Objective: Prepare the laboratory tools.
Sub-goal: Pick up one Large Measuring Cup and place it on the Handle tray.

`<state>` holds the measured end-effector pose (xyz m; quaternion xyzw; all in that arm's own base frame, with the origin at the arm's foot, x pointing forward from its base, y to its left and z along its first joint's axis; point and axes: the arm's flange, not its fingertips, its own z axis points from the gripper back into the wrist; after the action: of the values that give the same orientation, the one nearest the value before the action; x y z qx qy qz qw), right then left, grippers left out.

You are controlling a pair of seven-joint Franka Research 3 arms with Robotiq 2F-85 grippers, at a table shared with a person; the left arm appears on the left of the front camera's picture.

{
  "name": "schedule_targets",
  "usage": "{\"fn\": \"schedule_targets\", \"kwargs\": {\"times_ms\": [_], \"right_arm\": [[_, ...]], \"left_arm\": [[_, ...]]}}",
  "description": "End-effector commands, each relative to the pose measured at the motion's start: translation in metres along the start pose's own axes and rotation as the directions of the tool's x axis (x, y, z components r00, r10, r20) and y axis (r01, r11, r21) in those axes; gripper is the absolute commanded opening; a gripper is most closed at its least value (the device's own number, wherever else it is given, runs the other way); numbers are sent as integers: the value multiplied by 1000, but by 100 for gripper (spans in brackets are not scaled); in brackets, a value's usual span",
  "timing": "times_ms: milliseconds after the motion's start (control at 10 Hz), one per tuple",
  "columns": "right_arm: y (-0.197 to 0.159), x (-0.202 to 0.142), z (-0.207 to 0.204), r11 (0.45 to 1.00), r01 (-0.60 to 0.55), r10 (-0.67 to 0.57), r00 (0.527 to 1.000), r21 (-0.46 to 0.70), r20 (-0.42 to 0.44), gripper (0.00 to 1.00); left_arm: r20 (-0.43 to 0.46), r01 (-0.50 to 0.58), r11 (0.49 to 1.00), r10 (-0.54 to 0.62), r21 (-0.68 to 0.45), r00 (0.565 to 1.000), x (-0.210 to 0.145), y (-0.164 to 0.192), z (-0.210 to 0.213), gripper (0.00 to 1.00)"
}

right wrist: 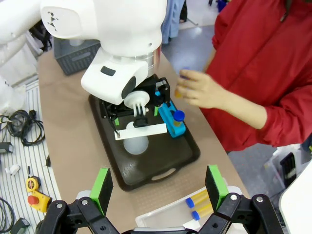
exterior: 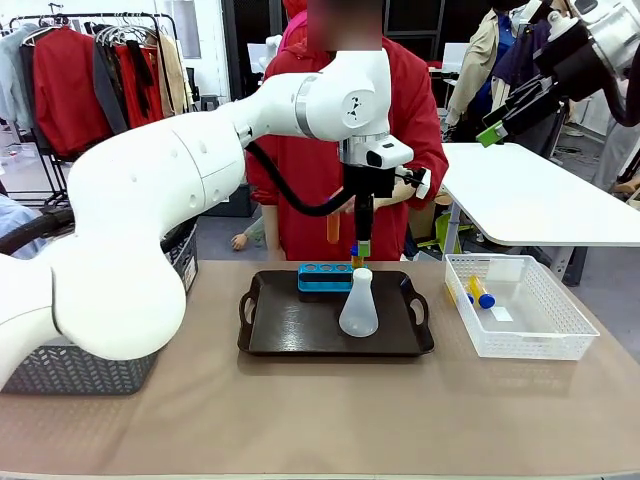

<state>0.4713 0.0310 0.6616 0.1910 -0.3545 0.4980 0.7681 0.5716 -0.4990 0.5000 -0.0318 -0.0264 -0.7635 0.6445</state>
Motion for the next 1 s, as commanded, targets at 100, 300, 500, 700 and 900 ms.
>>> {"fn": "schedule_targets", "kwargs": {"times_ms": [100, 300, 500, 700, 900], "right_arm": [[1, 1, 1, 1000, -5, 5, 1000, 3, 4, 100], [1, 1, 1, 1000, -5, 5, 1000, 3, 4, 100], [1, 1, 1, 1000, -5, 5, 1000, 3, 4, 100], [1, 1, 1, 1000, -5, 5, 1000, 3, 4, 100], [1, 1, 1, 1000, -5, 5, 1000, 3, 4, 100]], "left_arm": [[-4, 17, 1000, -17, -6, 1000, 1, 2, -11, 100], [-6, 6, 1000, -6, -7, 1000, 3, 1, -11, 100], [-29, -12, 1000, 11, -7, 1000, -26, -24, 18, 100], [-43, -73, 997, 73, 4, 996, -46, -60, 45, 100], [-73, -130, 991, 130, 12, 989, -72, -86, 71, 100]]}}
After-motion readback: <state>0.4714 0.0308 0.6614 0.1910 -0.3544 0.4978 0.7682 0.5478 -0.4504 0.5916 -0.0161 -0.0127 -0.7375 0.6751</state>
